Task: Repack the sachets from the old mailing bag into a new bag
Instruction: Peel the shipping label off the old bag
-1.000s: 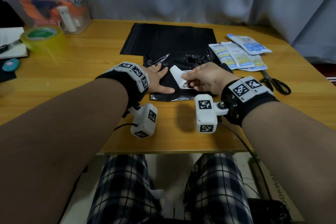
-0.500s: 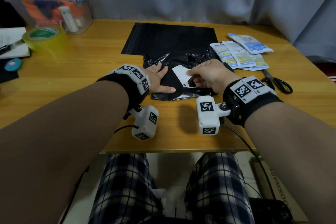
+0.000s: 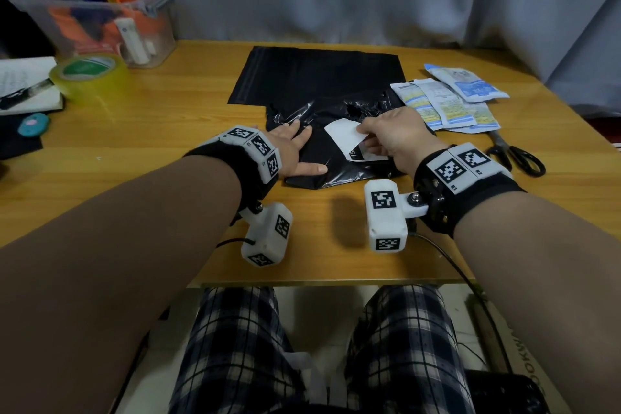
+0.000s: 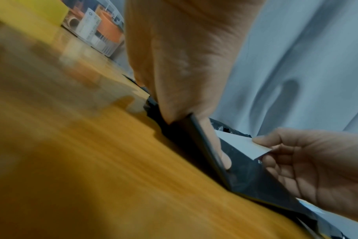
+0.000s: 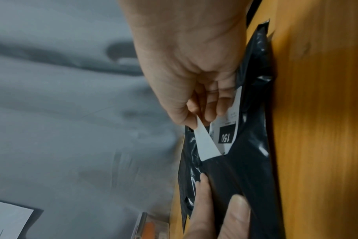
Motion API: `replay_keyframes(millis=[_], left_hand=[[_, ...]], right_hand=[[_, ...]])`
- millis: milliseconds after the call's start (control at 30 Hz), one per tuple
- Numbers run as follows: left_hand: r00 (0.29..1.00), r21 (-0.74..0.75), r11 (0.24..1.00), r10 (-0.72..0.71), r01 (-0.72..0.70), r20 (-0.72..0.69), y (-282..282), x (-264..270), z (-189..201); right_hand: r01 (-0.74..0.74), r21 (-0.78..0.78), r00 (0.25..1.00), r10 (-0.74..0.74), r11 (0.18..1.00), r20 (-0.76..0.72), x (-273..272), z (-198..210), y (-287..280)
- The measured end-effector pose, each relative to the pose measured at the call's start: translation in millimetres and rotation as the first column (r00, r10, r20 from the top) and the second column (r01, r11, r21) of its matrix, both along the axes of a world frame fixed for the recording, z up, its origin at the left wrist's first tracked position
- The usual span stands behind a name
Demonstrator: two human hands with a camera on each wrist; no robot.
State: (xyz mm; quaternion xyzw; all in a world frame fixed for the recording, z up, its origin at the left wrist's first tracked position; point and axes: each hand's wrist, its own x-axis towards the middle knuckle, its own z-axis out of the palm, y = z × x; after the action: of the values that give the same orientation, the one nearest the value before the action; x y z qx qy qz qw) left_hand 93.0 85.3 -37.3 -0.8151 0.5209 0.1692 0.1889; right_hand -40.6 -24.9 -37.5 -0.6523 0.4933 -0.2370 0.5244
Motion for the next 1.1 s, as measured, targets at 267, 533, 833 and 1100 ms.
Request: replay_keyframes(millis=[267,533,833,1100], left_hand=[[1.000,0.003,1.000,0.005,-0.005,0.005,-1,1,-3],[0.999,0.031,1.000,0.002,-0.003,0.040,-4,0,9],[0.999,-0.028,0.999,-0.024,0.025,0.032,-5,-7,15],[0.995,-0.276,0.961,-0.045,0.019,-0.085,-10,-6,3]], right_hand=[[-0.012,-0.071,1.000,0.010,0.997,-0.026,-8,2,-4],[-0.139,-0.141,0.990,0.133,0.980,-0.054,-8,9,-2],[-0.427,-0.259,0.902,0.385,0.866,-0.198,6,20,6],[-0.391,-0.339,0.920,0.353,0.856,-0.168,16,12,9]])
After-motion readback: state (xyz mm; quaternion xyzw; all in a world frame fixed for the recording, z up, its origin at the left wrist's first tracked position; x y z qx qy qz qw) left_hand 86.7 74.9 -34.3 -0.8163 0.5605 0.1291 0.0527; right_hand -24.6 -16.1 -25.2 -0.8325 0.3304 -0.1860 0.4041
